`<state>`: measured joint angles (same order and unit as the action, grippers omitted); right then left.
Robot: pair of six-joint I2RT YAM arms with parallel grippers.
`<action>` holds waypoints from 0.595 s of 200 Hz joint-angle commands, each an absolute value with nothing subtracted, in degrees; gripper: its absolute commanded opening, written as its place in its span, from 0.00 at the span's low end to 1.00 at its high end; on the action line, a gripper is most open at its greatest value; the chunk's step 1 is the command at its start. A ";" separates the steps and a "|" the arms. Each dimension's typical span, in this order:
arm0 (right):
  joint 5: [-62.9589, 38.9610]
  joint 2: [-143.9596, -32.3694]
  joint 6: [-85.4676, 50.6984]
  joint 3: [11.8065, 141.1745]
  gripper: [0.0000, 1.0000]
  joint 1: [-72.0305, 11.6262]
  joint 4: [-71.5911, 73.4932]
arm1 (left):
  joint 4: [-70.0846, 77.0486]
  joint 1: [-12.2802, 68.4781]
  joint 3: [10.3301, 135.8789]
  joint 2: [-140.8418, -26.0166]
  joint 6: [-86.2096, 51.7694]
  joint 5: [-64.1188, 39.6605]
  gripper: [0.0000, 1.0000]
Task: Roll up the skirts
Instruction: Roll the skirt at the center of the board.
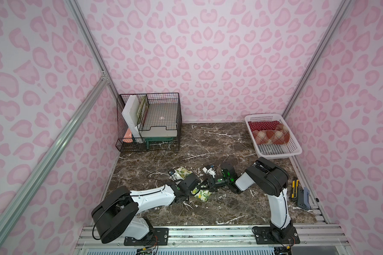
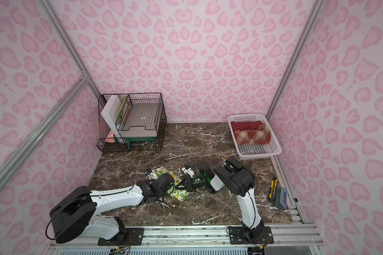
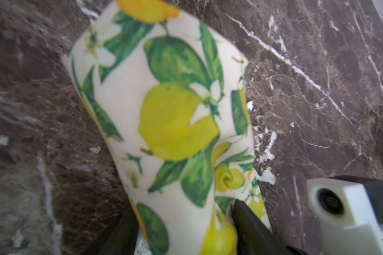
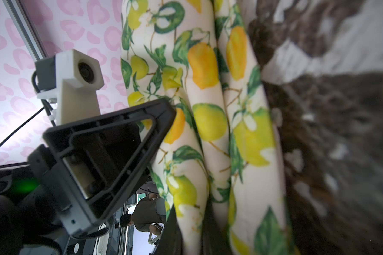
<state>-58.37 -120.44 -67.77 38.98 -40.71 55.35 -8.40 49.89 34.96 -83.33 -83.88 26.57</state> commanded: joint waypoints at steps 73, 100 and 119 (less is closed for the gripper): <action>-50.98 -119.00 -66.15 37.38 0.00 -40.28 40.14 | -6.90 49.39 38.43 -99.17 -84.71 23.54 0.26; -50.96 -118.75 -66.33 37.16 0.00 -40.17 40.24 | -5.09 49.43 39.40 -99.70 -81.56 23.77 0.00; -50.30 -117.86 -65.57 36.81 0.00 -40.01 39.05 | -2.68 49.23 38.33 -98.49 -80.13 24.21 0.00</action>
<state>-54.59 -117.80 -67.29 37.95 -40.21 52.71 1.37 49.47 39.90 -98.08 -82.46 35.79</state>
